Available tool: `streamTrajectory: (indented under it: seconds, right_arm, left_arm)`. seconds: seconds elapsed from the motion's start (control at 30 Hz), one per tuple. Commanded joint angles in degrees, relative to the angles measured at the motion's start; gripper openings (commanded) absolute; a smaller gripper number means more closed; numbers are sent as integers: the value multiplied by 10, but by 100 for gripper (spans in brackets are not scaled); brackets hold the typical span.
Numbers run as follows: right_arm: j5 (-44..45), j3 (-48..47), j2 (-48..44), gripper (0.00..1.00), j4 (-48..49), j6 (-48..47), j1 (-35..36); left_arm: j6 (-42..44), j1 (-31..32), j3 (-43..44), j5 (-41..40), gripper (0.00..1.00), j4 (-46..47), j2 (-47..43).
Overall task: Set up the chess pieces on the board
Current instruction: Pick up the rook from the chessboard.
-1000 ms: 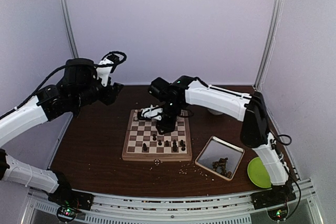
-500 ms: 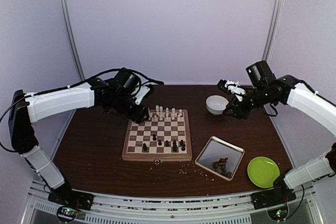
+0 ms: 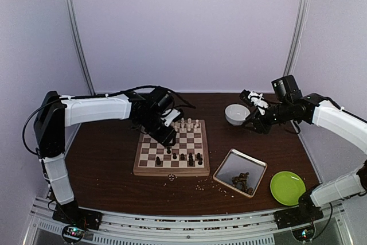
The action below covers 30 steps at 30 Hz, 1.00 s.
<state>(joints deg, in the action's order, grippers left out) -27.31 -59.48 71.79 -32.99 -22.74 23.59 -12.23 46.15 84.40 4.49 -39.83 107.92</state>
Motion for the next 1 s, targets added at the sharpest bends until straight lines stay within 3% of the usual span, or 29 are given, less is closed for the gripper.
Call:
streamTrajectory:
  seconds: [0.0, 0.3, 0.7, 0.83, 0.97]
  right_arm:
    - [-16, 3, -1, 35, 13, -8, -2]
    - [-21, 4, 2, 35, 8, -15, -2]
    - [-25, 3, 8, 35, 3, -18, -2]
    - [-25, 3, 10, 35, 2, -20, -2]
    - [-26, 2, 12, 35, 2, -19, -2]
  left_arm:
    - [-9, 6, 20, 8, 43, -2, 22]
    - [-6, 9, 18, -12, 43, -13, 44]
    - [-4, 9, 19, -20, 31, -10, 60]
    - [-4, 9, 19, -20, 25, -9, 61]
    - [-3, 9, 18, -21, 11, -9, 58]
